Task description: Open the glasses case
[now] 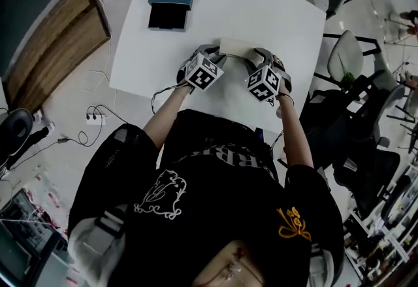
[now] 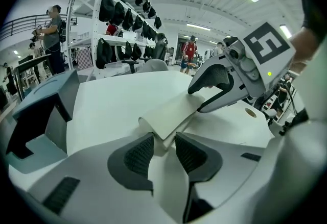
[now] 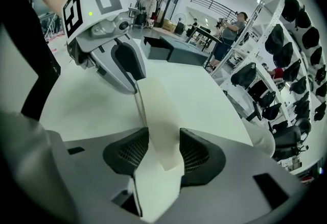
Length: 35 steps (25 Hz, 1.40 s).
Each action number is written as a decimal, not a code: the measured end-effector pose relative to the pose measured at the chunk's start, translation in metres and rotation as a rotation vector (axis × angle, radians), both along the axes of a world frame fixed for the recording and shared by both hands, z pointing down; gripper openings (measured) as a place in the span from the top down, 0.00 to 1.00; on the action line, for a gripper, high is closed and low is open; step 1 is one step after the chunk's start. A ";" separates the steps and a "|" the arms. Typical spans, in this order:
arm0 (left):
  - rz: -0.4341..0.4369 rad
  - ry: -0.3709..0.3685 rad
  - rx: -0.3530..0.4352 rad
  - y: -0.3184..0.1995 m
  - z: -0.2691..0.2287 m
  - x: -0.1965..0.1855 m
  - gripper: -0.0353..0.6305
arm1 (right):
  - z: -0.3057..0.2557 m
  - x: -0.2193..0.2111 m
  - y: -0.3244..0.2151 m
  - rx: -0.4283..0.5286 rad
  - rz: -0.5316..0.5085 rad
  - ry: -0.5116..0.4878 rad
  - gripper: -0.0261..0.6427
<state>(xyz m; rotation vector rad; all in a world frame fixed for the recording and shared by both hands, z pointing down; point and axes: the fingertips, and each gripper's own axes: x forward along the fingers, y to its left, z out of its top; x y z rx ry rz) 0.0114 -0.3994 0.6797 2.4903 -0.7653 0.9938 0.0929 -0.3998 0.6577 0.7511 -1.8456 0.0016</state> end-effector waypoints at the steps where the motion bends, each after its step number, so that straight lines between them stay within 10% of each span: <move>1: -0.001 0.006 -0.002 0.000 0.000 0.000 0.75 | -0.001 0.000 0.000 -0.009 -0.001 -0.004 0.66; 11: -0.007 0.034 -0.009 0.001 0.002 -0.003 0.75 | -0.031 -0.008 -0.029 0.051 0.024 -0.056 0.85; 35: -0.046 0.021 -0.061 0.016 -0.003 -0.009 0.74 | -0.066 -0.001 -0.051 0.111 0.218 -0.229 0.75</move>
